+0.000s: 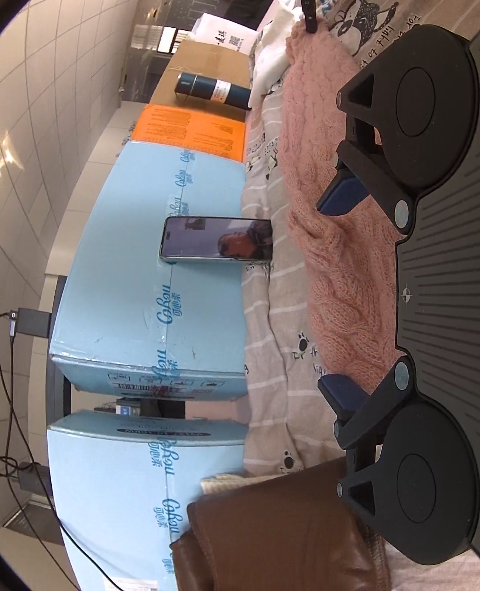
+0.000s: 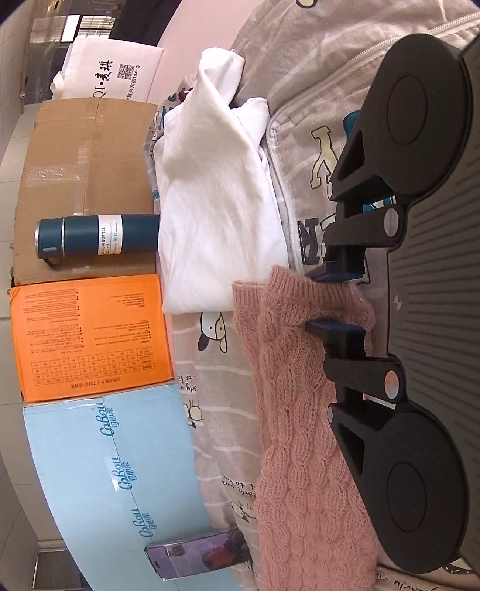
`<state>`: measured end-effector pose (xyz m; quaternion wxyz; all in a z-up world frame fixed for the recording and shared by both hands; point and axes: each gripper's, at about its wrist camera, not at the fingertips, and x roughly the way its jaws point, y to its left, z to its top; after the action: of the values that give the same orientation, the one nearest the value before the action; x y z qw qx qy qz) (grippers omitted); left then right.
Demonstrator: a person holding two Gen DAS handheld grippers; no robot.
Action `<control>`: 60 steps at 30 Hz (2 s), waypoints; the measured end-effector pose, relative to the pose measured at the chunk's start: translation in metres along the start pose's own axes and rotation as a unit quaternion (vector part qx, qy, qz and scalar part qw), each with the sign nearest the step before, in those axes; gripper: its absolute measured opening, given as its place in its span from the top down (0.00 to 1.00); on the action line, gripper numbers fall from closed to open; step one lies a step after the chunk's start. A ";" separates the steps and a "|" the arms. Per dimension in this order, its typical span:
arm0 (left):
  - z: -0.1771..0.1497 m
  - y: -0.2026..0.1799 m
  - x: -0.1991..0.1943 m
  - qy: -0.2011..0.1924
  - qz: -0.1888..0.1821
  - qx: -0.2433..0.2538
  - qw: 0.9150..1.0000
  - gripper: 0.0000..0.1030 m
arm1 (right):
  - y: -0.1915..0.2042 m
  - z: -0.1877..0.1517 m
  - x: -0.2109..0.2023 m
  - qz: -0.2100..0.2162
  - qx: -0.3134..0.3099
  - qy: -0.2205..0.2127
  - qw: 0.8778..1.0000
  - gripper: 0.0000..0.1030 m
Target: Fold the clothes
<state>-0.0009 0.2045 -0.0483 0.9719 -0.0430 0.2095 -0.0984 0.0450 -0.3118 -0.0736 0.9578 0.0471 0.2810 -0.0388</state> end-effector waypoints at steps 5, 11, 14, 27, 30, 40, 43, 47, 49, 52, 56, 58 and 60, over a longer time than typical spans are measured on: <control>-0.003 0.000 -0.003 -0.009 -0.006 0.000 1.000 0.08 | 0.025 0.022 -0.019 -0.038 -0.061 -0.063 0.995 0.94; -0.006 -0.002 -0.005 -0.016 0.006 0.004 1.000 0.08 | 0.038 0.058 -0.013 -0.027 -0.058 -0.115 0.991 0.95; -0.007 -0.002 -0.004 -0.013 0.008 0.003 1.000 0.08 | 0.029 0.072 0.000 -0.028 -0.004 -0.119 0.992 0.95; -0.008 -0.001 -0.002 -0.007 0.011 0.002 1.000 0.07 | -0.003 0.044 0.026 -0.045 0.072 0.006 0.996 0.95; -0.008 -0.001 -0.003 -0.010 0.013 0.002 1.000 0.07 | -0.005 0.043 0.019 -0.049 0.080 0.008 0.996 0.85; -0.007 0.000 -0.006 -0.022 0.012 -0.002 1.000 0.07 | -0.019 0.027 0.023 0.004 0.248 0.079 0.965 0.28; -0.007 0.000 -0.007 -0.023 0.009 -0.004 1.000 0.07 | -0.018 0.023 0.029 0.027 0.290 0.090 0.952 0.21; -0.007 0.000 -0.006 -0.020 -0.003 -0.007 1.000 0.07 | 0.005 0.028 0.037 0.003 0.255 0.086 0.963 0.20; -0.007 -0.001 -0.006 -0.018 -0.006 -0.007 1.000 0.06 | 0.020 0.031 0.040 -0.010 0.220 0.091 0.971 0.33; -0.008 -0.001 -0.005 -0.017 -0.004 -0.008 1.000 0.06 | 0.035 0.031 0.044 0.037 0.195 0.099 0.975 0.74; -0.008 0.000 -0.007 -0.020 -0.005 -0.011 1.000 0.06 | 0.040 0.030 0.039 0.097 0.207 0.070 0.971 0.89; -0.008 0.000 -0.007 -0.022 -0.006 -0.012 1.000 0.06 | 0.035 0.032 0.030 0.102 0.217 0.043 0.970 0.90; -0.008 0.000 -0.007 -0.022 -0.006 -0.012 1.000 0.06 | 0.032 0.034 0.020 0.099 0.221 0.020 0.970 0.90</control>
<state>-0.0107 0.2061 -0.0530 0.9750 -0.0583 0.1891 -0.1006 0.0832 -0.2850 -0.0538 0.9167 0.2865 0.2787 -0.0039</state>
